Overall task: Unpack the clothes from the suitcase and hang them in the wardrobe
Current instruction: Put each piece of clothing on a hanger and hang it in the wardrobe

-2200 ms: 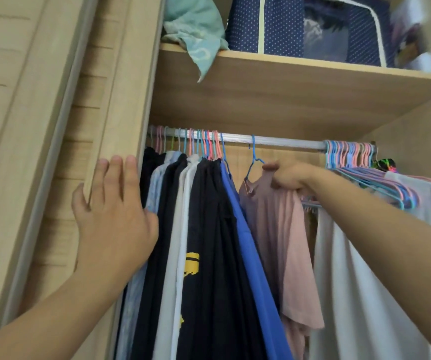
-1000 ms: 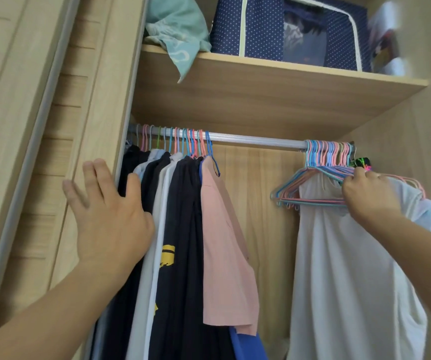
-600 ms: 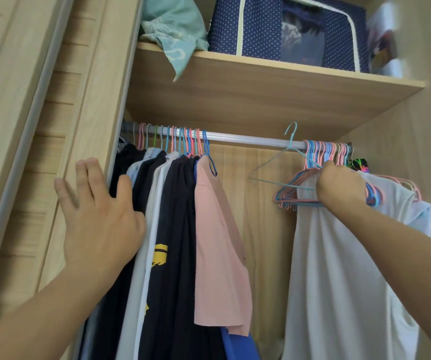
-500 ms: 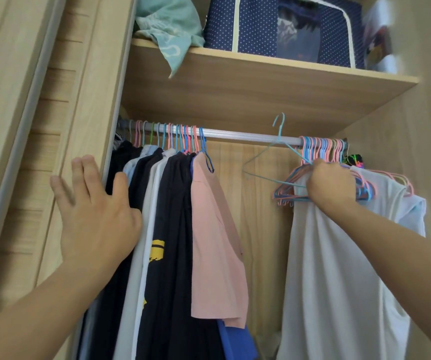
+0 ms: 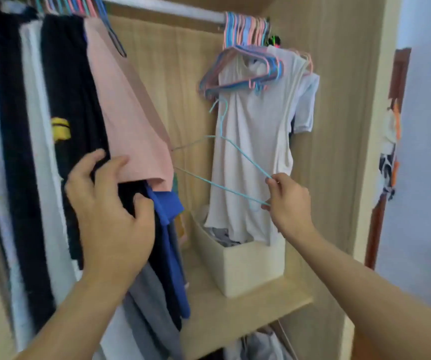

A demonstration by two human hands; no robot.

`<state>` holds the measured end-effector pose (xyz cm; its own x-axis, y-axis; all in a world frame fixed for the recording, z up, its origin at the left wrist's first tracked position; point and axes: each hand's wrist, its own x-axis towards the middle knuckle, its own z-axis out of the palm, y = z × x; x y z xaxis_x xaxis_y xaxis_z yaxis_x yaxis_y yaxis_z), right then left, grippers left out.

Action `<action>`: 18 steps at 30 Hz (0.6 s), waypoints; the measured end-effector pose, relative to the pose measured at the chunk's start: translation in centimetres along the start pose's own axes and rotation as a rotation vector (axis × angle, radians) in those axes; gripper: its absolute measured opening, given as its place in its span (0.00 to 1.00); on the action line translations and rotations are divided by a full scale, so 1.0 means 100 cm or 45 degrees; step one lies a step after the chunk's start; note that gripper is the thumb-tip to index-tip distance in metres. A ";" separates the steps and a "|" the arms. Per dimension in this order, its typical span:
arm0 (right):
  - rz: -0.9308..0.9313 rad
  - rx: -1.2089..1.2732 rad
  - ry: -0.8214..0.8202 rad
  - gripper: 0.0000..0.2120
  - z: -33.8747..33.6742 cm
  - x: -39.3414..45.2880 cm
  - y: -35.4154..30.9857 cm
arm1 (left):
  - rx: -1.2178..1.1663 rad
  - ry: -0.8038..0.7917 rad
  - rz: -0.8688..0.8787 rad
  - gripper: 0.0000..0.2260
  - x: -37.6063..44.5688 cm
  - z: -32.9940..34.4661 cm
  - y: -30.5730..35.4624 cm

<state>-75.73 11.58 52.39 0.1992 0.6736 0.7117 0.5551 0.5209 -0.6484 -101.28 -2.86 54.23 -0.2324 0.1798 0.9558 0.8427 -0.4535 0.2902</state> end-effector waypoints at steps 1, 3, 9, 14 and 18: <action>0.084 0.061 0.001 0.11 -0.014 -0.030 0.021 | -0.159 -0.118 -0.058 0.19 -0.032 0.012 0.012; 0.206 0.109 0.029 0.11 -0.052 -0.097 0.060 | -0.382 -0.441 -0.312 0.12 -0.101 0.033 0.030; 0.753 0.079 -0.104 0.10 -0.232 -0.284 0.171 | -0.445 -1.221 -1.177 0.04 -0.305 0.094 0.077; 1.287 0.135 -0.168 0.11 -0.391 -0.392 0.247 | -0.005 -1.441 -0.603 0.26 -0.416 0.151 0.149; 1.493 0.166 -0.166 0.10 -0.496 -0.451 0.294 | -0.056 -2.062 -0.272 0.28 -0.508 0.198 0.225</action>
<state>-28.36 -29.47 14.67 0.4435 0.8197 -0.3626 0.0005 -0.4048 -0.9144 -60.92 -4.85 11.31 0.4104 0.9019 -0.1351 0.8437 -0.3193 0.4315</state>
